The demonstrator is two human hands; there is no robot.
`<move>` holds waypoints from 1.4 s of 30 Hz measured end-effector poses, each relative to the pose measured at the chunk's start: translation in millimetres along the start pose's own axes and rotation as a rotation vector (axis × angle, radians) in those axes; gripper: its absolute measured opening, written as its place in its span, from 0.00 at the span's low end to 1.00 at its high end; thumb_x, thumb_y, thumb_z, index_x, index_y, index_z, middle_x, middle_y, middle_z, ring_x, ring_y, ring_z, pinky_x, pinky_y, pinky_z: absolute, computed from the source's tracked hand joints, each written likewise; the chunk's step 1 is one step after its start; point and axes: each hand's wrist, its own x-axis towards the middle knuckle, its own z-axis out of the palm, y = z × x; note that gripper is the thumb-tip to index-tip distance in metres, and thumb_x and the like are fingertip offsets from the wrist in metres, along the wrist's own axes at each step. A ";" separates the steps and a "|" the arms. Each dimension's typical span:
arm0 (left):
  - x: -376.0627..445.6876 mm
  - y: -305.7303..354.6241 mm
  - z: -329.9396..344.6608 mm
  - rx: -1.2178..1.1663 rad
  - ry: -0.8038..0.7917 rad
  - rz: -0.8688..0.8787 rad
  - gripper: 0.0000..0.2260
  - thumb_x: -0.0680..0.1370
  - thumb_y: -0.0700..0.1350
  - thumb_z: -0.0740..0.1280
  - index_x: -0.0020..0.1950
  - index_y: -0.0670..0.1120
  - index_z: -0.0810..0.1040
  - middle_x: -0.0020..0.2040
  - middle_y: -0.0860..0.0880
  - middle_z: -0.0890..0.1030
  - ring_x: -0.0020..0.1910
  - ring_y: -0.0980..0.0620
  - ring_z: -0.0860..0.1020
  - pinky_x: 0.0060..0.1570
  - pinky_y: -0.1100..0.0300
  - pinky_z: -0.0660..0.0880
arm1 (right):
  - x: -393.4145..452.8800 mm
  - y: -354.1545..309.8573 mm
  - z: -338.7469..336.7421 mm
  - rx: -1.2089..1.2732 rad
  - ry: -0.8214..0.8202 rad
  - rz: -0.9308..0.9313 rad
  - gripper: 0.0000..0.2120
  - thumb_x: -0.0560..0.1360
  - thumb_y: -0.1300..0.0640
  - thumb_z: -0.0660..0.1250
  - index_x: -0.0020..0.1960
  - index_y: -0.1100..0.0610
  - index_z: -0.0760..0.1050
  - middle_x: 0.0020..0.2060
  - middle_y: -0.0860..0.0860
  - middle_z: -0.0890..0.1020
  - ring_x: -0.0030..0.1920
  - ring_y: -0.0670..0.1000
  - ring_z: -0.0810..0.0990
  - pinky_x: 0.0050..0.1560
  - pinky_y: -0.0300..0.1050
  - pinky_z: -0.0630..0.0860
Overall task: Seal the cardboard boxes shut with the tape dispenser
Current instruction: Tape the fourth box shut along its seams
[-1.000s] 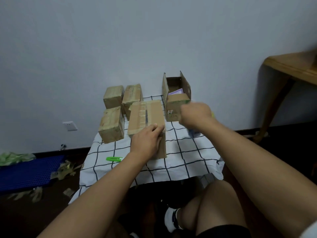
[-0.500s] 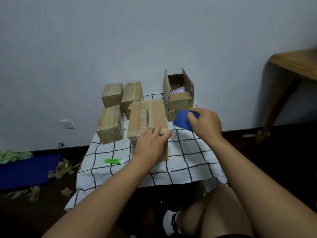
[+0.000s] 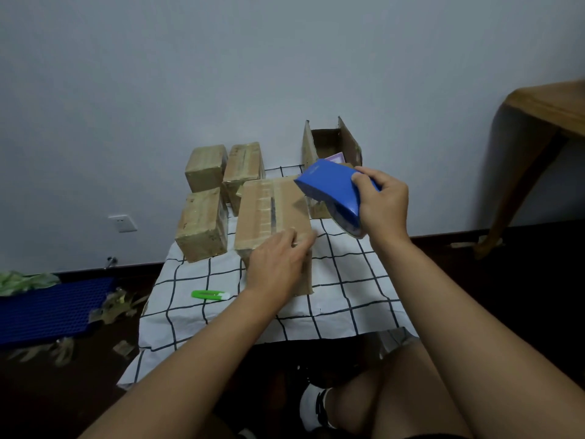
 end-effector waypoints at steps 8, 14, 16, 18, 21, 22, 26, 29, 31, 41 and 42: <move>-16.6 -24.3 3.8 -0.188 0.000 -0.058 0.25 0.75 0.56 0.65 0.72 0.56 0.69 0.69 0.44 0.68 0.66 0.43 0.67 0.62 0.49 0.65 | -12.7 -6.3 51.2 0.334 -0.040 0.259 0.09 0.76 0.58 0.70 0.40 0.49 0.84 0.35 0.43 0.83 0.39 0.45 0.80 0.42 0.39 0.77; -26.5 -54.5 4.9 -0.365 0.027 -0.097 0.24 0.73 0.54 0.65 0.69 0.51 0.70 0.65 0.48 0.74 0.63 0.47 0.72 0.57 0.54 0.68 | -17.2 -2.9 63.4 0.262 -0.095 0.250 0.06 0.77 0.57 0.69 0.45 0.49 0.83 0.39 0.42 0.84 0.43 0.44 0.80 0.41 0.36 0.77; -32.4 -65.0 7.3 -0.386 0.026 -0.164 0.27 0.73 0.56 0.65 0.70 0.51 0.69 0.68 0.46 0.71 0.66 0.46 0.69 0.61 0.52 0.69 | -17.6 -3.5 65.8 0.229 -0.111 0.228 0.06 0.77 0.57 0.69 0.45 0.49 0.83 0.39 0.42 0.83 0.42 0.42 0.80 0.37 0.32 0.74; -35.4 -69.6 7.4 -0.453 0.026 -0.248 0.27 0.73 0.56 0.63 0.70 0.48 0.69 0.67 0.48 0.73 0.66 0.47 0.70 0.58 0.54 0.71 | -18.1 -4.4 69.6 0.217 -0.109 0.219 0.06 0.77 0.57 0.69 0.43 0.48 0.83 0.37 0.40 0.83 0.40 0.41 0.79 0.35 0.31 0.73; -38.1 -71.6 7.8 -0.417 0.047 -0.197 0.25 0.73 0.54 0.63 0.67 0.45 0.74 0.70 0.47 0.72 0.68 0.47 0.69 0.62 0.49 0.71 | -21.5 -4.9 79.0 0.205 -0.117 0.216 0.13 0.77 0.57 0.69 0.35 0.45 0.83 0.32 0.37 0.82 0.39 0.41 0.78 0.38 0.35 0.75; -38.0 -72.5 7.2 -0.410 0.061 -0.189 0.24 0.72 0.54 0.64 0.66 0.45 0.75 0.69 0.46 0.73 0.67 0.47 0.69 0.61 0.48 0.72 | -23.9 -5.3 83.0 0.208 -0.117 0.221 0.15 0.77 0.57 0.69 0.33 0.44 0.82 0.32 0.37 0.82 0.39 0.42 0.78 0.40 0.37 0.76; -38.5 -73.4 8.9 -0.453 0.048 -0.215 0.24 0.72 0.52 0.63 0.67 0.46 0.74 0.62 0.49 0.77 0.62 0.48 0.73 0.55 0.54 0.74 | -35.2 -6.9 101.8 0.251 -0.100 0.232 0.10 0.78 0.57 0.68 0.40 0.46 0.82 0.40 0.43 0.84 0.44 0.46 0.80 0.44 0.41 0.77; -41.7 -76.3 8.6 -0.525 0.046 -0.262 0.23 0.71 0.52 0.62 0.65 0.49 0.70 0.58 0.51 0.77 0.57 0.50 0.75 0.48 0.56 0.73 | -49.2 -9.7 119.4 0.255 -0.141 0.236 0.06 0.78 0.56 0.67 0.47 0.51 0.83 0.44 0.49 0.83 0.46 0.48 0.79 0.45 0.42 0.76; -45.7 -78.5 11.3 -0.560 0.043 -0.223 0.22 0.72 0.50 0.62 0.65 0.49 0.70 0.62 0.51 0.74 0.60 0.50 0.73 0.51 0.54 0.75 | -56.3 -11.8 128.2 0.256 -0.160 0.221 0.08 0.79 0.56 0.67 0.44 0.47 0.82 0.44 0.48 0.83 0.46 0.48 0.80 0.46 0.44 0.77; -54.7 -75.8 22.5 -0.399 0.202 -0.182 0.21 0.70 0.39 0.67 0.64 0.43 0.75 0.63 0.43 0.78 0.57 0.43 0.78 0.58 0.48 0.75 | -25.0 -9.6 72.5 0.167 -0.026 0.200 0.07 0.78 0.57 0.67 0.46 0.53 0.84 0.40 0.47 0.82 0.44 0.47 0.78 0.46 0.44 0.76; -54.0 -76.6 22.6 -0.399 0.202 -0.193 0.21 0.70 0.40 0.67 0.64 0.44 0.74 0.60 0.44 0.80 0.52 0.43 0.79 0.52 0.50 0.77 | -22.5 -9.2 66.8 0.161 -0.016 0.202 0.07 0.78 0.57 0.67 0.44 0.52 0.84 0.40 0.48 0.81 0.44 0.48 0.78 0.45 0.45 0.76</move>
